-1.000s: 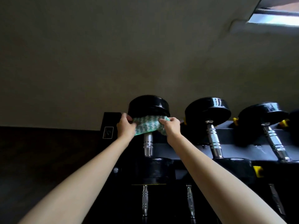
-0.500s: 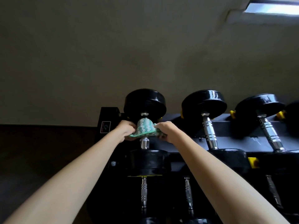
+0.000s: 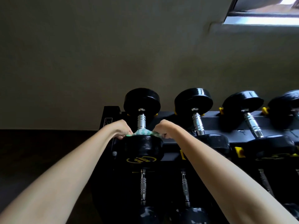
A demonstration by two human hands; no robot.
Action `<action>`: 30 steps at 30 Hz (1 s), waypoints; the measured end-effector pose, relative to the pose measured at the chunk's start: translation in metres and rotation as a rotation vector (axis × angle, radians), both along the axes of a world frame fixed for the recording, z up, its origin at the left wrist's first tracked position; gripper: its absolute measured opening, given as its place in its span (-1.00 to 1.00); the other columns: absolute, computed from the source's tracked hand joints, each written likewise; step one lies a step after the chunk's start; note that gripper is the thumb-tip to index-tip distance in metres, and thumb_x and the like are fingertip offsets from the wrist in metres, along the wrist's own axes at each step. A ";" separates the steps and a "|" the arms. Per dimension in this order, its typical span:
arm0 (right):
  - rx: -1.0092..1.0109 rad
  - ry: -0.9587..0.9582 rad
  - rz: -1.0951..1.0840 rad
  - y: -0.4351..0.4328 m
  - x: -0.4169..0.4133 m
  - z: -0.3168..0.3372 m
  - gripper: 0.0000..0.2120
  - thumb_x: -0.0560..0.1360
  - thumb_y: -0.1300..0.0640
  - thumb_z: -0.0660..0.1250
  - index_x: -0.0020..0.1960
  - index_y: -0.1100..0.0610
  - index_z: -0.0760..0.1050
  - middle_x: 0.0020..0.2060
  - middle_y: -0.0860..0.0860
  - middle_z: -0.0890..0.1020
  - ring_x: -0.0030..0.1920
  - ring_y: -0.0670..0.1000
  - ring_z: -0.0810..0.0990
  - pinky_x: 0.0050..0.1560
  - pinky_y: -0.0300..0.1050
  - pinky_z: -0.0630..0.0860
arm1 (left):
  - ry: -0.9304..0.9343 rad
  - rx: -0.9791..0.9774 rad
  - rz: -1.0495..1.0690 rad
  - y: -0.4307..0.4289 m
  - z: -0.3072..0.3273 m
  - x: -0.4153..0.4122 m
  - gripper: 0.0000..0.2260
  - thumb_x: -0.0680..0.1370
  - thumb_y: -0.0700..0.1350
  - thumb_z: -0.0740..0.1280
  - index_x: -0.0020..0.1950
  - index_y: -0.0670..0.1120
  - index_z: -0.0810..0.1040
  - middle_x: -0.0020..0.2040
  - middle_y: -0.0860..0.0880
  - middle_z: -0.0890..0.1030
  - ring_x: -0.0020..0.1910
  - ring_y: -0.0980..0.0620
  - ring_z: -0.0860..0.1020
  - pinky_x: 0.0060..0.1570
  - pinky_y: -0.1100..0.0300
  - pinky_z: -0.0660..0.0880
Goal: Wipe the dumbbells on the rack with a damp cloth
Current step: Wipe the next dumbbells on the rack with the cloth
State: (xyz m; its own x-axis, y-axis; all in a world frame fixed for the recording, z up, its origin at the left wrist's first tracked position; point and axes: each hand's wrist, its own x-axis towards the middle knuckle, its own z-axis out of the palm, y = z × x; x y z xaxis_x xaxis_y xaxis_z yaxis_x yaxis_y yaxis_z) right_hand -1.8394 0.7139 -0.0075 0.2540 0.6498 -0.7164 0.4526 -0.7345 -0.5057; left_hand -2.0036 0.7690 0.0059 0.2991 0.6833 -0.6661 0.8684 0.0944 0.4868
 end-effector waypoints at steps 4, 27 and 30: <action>0.088 0.030 -0.104 -0.012 0.004 0.005 -0.70 0.49 0.25 0.28 -0.38 0.15 0.29 -0.45 0.06 0.33 -0.47 -0.04 0.26 -0.46 -0.21 0.23 | -0.078 0.099 0.071 -0.010 0.007 -0.002 -0.83 0.53 -0.30 0.29 0.05 -0.27 0.63 -0.36 -0.04 0.54 -0.41 0.15 0.40 -0.47 0.40 0.41; 0.385 0.068 -0.296 -0.180 0.024 0.032 -0.95 0.38 0.29 0.36 -0.25 0.25 0.54 -0.36 0.10 0.54 -0.42 -0.01 0.56 -0.27 -0.18 0.60 | -0.077 0.560 0.087 -0.171 0.039 0.051 -0.82 0.47 -0.28 0.19 -0.28 -0.06 0.46 -0.04 -0.16 0.57 0.03 -0.19 0.53 -0.12 0.20 0.38; 0.456 0.182 -0.553 -0.215 0.072 0.055 -0.78 0.43 0.32 0.34 -0.34 0.16 0.38 -0.47 0.06 0.44 -0.57 -0.06 0.42 -0.61 -0.28 0.38 | -0.260 0.573 0.041 -0.190 0.062 0.103 -0.88 0.46 -0.24 0.23 -0.20 -0.04 0.49 -0.08 -0.07 0.59 0.05 -0.11 0.52 -0.07 0.22 0.37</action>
